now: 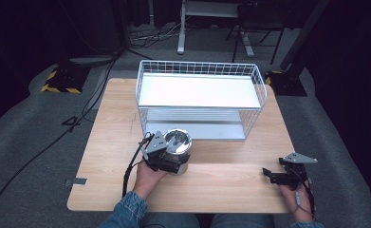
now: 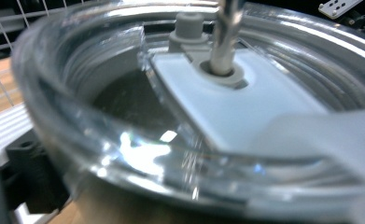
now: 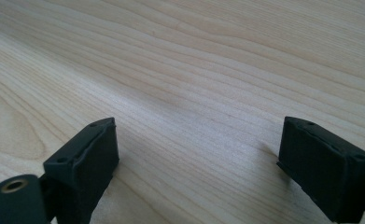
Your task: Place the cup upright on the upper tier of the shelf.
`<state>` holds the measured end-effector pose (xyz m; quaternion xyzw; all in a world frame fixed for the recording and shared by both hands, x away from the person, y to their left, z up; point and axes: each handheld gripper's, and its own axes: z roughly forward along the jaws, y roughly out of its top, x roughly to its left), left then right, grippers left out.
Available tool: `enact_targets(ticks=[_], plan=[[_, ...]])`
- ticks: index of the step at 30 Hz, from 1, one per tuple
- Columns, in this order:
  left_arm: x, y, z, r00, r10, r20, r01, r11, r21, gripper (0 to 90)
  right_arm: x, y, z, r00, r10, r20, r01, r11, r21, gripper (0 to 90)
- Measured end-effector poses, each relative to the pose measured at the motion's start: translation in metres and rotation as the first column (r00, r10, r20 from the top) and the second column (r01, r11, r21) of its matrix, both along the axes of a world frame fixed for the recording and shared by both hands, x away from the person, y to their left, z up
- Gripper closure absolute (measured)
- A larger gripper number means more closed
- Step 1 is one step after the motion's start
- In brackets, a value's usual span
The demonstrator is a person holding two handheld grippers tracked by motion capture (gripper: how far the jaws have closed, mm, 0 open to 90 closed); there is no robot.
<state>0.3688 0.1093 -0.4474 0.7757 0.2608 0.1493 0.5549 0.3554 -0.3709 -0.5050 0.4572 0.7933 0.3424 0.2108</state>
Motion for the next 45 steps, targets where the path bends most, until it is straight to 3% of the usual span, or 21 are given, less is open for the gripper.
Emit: enact_targets(ticks=[11, 16, 20, 26, 35, 45], plan=[[-0.002, -0.001, 0.002, 0.9998, 0.021, -0.004, -0.021, 0.9996, 0.017, 3.3, 0.001, 0.000, 0.000, 1.0000, 0.002, -0.006, -0.002, 0.9999, 0.010, 13.5], [-0.003, 0.001, 0.008, 0.9984, 0.042, -0.039, -0.043, 0.9991, -0.007, 3.3, 0.000, 0.000, 0.000, 0.9998, 0.017, -0.009, -0.016, 0.9997, 0.016, 15.2], [-0.007, 0.002, 0.026, 0.9982, 0.054, -0.025, -0.054, 0.9985, -0.001, 3.3, 0.002, -0.001, 0.000, 0.9998, 0.019, -0.008, -0.019, 0.9997, 0.017, 15.5], [-0.009, 0.007, 0.056, 0.9968, 0.069, -0.040, -0.071, 0.9967, -0.040, 3.3, 0.001, -0.001, 0.000, 1.0000, 0.008, -0.005, -0.008, 0.9999, 0.015, 15.7], [-0.009, 0.008, 0.087, 0.9979, 0.065, -0.002, -0.065, 0.9970, -0.041, 3.3, 0.001, -0.001, 0.000, 0.9999, 0.011, -0.005, -0.011, 0.9998, 0.015, 16.3], [0.002, 0.009, 0.125, 0.9987, 0.051, 0.004, -0.051, 0.9951, -0.085, 3.3, 0.001, -0.001, 0.000, 0.9998, 0.017, -0.005, -0.017, 0.9997, 0.016, 16.7]])
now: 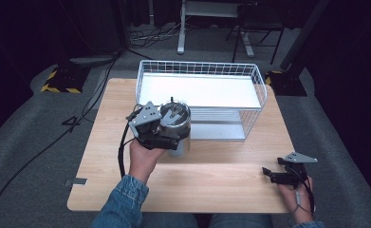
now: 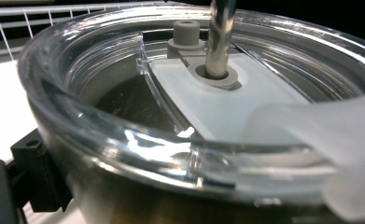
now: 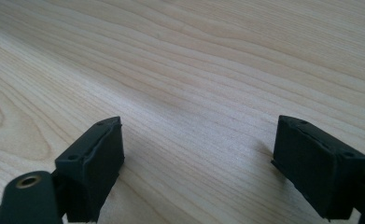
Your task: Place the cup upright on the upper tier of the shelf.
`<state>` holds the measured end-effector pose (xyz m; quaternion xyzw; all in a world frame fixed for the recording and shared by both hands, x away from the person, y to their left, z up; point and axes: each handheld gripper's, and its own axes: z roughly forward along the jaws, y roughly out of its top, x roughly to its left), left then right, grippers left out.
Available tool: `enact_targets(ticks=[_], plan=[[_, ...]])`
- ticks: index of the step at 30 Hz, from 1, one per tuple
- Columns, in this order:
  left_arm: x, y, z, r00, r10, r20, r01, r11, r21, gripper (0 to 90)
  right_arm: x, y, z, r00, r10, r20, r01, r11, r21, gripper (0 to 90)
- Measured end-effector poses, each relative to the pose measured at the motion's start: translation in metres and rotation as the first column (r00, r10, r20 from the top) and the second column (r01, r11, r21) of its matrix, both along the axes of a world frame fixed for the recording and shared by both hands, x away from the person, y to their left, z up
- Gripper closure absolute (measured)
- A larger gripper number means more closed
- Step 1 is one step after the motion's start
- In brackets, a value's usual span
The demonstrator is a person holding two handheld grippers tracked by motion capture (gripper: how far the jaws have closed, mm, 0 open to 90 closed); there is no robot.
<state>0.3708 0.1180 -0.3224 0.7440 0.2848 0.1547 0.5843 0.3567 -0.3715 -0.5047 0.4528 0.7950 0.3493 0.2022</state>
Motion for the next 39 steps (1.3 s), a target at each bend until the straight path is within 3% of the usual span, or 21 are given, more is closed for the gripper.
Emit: enact_targets(ticks=[6, 16, 28, 39], plan=[[0.008, -0.001, 0.017, 0.9998, -0.022, 0.000, 0.022, 0.9996, -0.016, 3.3, 0.000, 0.000, 0.000, 1.0000, 0.002, 0.001, -0.002, 1.0000, -0.001, 17.2], [0.021, -0.004, 0.038, 0.9994, -0.032, 0.016, 0.032, 0.9995, -0.007, 3.3, 0.000, 0.000, 0.000, 1.0000, 0.001, 0.000, -0.001, 1.0000, 0.001, 17.4], [0.043, -0.011, 0.064, 0.9994, -0.022, 0.027, 0.023, 0.9994, -0.026, 3.3, 0.000, 0.000, 0.000, 1.0000, 0.000, 0.002, 0.000, 1.0000, 0.001, 17.7], [0.069, -0.028, 0.088, 0.9988, -0.004, 0.049, 0.006, 0.9988, -0.048, 3.3, 0.000, 0.000, 0.000, 1.0000, -0.004, 0.005, 0.004, 1.0000, -0.001, 17.9]])
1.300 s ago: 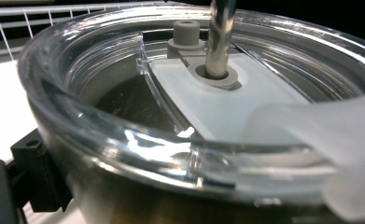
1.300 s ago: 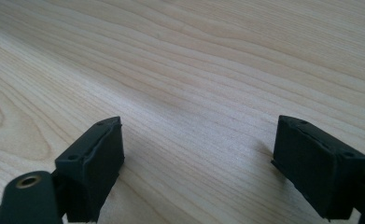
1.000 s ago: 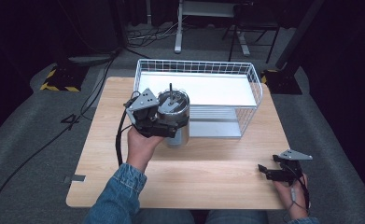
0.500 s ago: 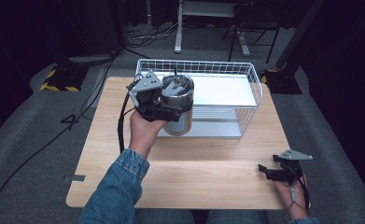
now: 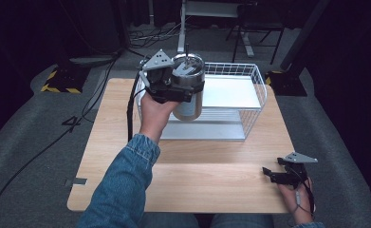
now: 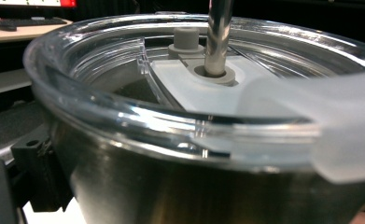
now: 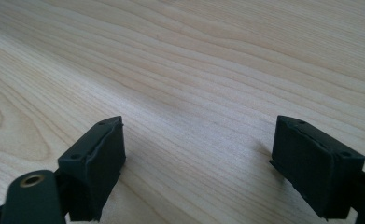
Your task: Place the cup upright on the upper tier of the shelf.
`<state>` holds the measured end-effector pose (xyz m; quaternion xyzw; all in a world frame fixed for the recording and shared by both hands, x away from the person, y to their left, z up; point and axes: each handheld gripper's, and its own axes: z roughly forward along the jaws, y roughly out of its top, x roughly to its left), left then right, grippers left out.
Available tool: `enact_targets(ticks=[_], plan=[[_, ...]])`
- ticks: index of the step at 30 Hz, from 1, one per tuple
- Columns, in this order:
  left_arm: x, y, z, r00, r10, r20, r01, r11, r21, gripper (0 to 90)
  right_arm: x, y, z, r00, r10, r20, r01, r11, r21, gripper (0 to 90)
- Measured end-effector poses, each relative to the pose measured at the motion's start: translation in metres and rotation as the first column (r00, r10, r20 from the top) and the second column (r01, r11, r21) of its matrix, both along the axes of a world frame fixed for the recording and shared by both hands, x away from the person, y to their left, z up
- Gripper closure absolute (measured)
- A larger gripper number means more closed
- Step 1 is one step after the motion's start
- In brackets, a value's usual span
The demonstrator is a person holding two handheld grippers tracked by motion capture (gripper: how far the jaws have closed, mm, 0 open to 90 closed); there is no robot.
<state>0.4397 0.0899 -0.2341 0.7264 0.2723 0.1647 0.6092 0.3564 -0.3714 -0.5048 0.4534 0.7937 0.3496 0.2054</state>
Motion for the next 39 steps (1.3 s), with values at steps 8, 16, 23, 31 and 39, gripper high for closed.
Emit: enact_targets(ticks=[8, 16, 23, 31, 39], plan=[[0.013, -0.014, 0.008, 0.9996, 0.022, 0.020, -0.022, 0.9996, 0.018, 3.3, 0.000, 0.000, 0.000, 1.0000, 0.003, 0.001, -0.003, 1.0000, 0.000, 17.9], [0.030, -0.029, 0.014, 0.9981, 0.045, 0.041, -0.047, 0.9985, 0.030, 3.3, 0.000, 0.000, 0.000, 1.0000, 0.000, 0.001, 0.000, 1.0000, 0.005, 18.0], [0.043, -0.038, 0.014, 0.9974, 0.063, 0.033, -0.065, 0.9972, 0.036, 3.3, 0.000, 0.000, 0.000, 1.0000, 0.001, 0.000, -0.001, 1.0000, 0.005, 18.2], [0.057, -0.044, 0.013, 0.9941, 0.104, 0.031, -0.106, 0.9922, 0.066, 2.1, 0.000, 0.000, 0.000, 1.0000, 0.001, -0.001, -0.001, 1.0000, 0.008, 18.3], [0.066, -0.050, 0.006, 0.9902, 0.138, 0.023, -0.139, 0.9880, 0.067, 2.9, 0.000, 0.000, 0.000, 1.0000, 0.004, 0.000, -0.004, 1.0000, 0.007, 18.6]])
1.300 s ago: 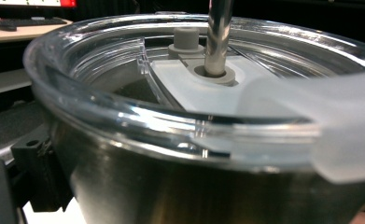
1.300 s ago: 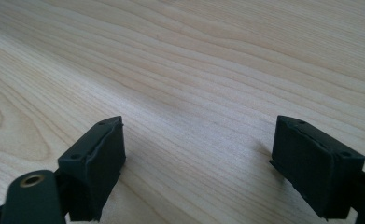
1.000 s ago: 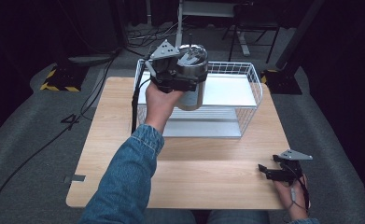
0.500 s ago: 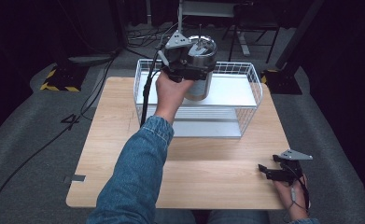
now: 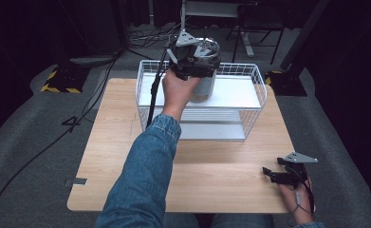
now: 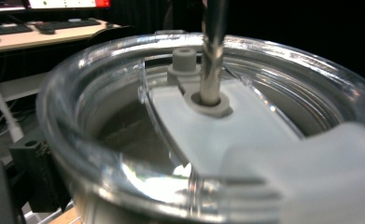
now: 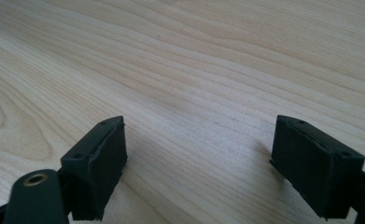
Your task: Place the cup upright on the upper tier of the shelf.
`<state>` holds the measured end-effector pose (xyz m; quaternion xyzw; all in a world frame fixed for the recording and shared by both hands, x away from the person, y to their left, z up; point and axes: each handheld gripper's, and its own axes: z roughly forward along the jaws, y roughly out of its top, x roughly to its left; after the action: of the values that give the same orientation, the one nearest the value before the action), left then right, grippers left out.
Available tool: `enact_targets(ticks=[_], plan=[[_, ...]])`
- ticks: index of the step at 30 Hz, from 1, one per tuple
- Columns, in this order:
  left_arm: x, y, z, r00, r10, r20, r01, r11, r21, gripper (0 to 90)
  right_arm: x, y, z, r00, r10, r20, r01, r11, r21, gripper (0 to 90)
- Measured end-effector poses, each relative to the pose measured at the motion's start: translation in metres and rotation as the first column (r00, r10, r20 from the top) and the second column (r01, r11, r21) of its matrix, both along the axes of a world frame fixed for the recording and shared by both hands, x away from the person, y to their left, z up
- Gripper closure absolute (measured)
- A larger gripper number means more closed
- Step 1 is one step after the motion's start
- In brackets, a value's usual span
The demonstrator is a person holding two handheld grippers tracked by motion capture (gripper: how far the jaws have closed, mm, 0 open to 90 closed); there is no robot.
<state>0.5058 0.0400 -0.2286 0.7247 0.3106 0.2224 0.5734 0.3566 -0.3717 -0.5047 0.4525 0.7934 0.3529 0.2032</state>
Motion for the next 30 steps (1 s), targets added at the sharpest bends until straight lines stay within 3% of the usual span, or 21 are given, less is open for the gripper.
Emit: enact_targets(ticks=[15, 23, 30], plan=[[0.008, -0.011, -0.009, 0.9995, 0.024, -0.022, -0.024, 0.9992, 0.033, 2.9, 0.000, 0.000, 0.000, 1.0000, 0.001, 0.000, -0.001, 1.0000, 0.000, 18.8], [0.006, -0.016, -0.009, 0.9995, 0.030, -0.005, -0.029, 0.9972, 0.069, 2.8, 0.000, 0.000, 0.000, 1.0000, 0.001, 0.001, -0.001, 1.0000, 0.000, 18.8], [0.006, -0.016, -0.010, 0.9994, 0.033, -0.010, -0.032, 0.9972, 0.068, 2.2, 0.000, 0.000, 0.000, 1.0000, 0.000, -0.003, 0.000, 1.0000, 0.002, 19.0]])
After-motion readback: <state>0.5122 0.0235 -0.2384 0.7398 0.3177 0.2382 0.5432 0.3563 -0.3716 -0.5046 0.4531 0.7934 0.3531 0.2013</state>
